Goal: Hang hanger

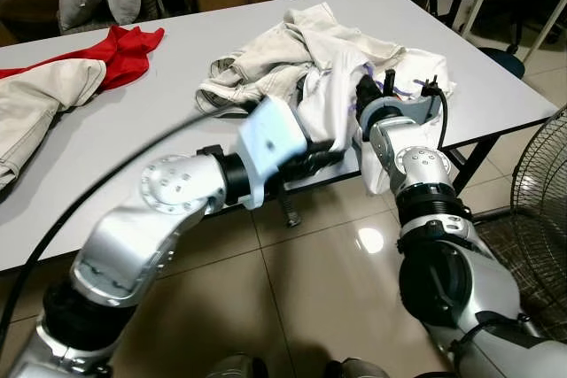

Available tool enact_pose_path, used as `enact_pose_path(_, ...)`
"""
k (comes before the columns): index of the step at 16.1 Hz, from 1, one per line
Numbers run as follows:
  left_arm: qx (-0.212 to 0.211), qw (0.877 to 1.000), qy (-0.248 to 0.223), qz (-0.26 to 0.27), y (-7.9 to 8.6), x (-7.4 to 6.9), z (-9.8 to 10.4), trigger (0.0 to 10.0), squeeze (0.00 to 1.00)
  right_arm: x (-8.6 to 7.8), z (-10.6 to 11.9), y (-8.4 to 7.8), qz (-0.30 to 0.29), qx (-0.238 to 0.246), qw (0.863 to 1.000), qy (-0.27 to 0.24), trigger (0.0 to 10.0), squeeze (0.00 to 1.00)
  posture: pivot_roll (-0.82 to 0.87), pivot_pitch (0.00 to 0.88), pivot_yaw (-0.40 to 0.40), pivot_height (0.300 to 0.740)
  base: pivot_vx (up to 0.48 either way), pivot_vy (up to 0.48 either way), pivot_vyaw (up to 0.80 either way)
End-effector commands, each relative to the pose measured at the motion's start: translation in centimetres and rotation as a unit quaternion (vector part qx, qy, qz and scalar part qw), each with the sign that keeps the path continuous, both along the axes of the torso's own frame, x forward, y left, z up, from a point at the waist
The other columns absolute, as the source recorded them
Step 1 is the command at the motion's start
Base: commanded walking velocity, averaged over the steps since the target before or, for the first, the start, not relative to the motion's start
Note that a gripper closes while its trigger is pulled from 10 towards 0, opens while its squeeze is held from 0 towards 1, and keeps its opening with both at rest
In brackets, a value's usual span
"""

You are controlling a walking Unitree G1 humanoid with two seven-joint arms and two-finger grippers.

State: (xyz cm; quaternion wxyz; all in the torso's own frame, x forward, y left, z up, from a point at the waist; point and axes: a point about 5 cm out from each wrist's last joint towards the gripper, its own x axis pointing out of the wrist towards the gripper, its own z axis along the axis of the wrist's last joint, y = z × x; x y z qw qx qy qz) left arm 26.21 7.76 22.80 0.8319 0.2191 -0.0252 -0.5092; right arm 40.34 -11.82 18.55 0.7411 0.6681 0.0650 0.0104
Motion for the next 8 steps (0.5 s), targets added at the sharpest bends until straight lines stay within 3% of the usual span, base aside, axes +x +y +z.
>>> enact_pose_path(1, 0.022, 0.999, -0.017, -0.017, -0.5, -0.2, -0.2, 0.0, 0.00, 0.2, 1.7, -0.1, 0.001, 0.023, 0.999, -0.034, 10.0, 0.00, -0.11, 0.057, 0.060, 0.740, 0.000, 0.000, 0.00)
enact_pose_path(2, 0.037, 0.999, -0.004, -0.025, -0.8, -0.5, -0.8, 3.3, 0.00, 0.3, 2.9, -0.1, 0.007, 0.018, 0.998, -0.064, 10.0, 0.00, -0.12, 0.057, 0.066, 0.740, 0.000, 0.000, 0.00)
enact_pose_path(3, 0.041, 0.999, -0.002, -0.028, -0.9, -0.7, -0.9, 3.3, 0.00, 0.3, 3.1, -0.2, 0.008, 0.014, 0.997, -0.070, 10.0, 0.00, -0.12, 0.057, 0.066, 0.740, 0.000, 0.000, 0.00)
enact_pose_path(4, 0.028, 0.998, 0.015, -0.045, -1.1, -1.1, -0.9, 10.0, 0.00, 0.3, 3.4, -0.2, 0.011, 0.006, 0.997, -0.080, 10.0, 0.00, -0.12, 0.058, 0.064, 0.740, 0.000, 0.000, 0.00)
enact_pose_path(5, 0.010, 0.998, 0.034, -0.058, -1.2, -1.6, -1.0, 10.0, 0.00, 0.2, 3.9, -0.5, 0.013, -0.006, 0.995, -0.095, 10.0, 0.00, -0.11, 0.059, 0.059, 0.740, 0.000, 0.000, 0.00)
enact_pose_path(6, 0.037, 0.997, 0.053, -0.040, -0.3, -1.8, -2.1, 10.0, 1.00, 0.1, 4.2, -1.0, 0.011, -0.033, 0.994, -0.106, 10.0, 0.00, -0.10, 0.061, 0.054, 0.740, 0.000, 0.000, 0.00)
enact_pose_path(8, 0.070, 0.995, 0.064, -0.024, 0.9, -2.0, -3.5, 10.0, 1.00, 0.0, 4.1, -1.5, 0.006, -0.048, 0.993, -0.104, 10.0, 0.00, -0.10, 0.066, 0.054, 0.740, 0.000, 0.000, 0.00)
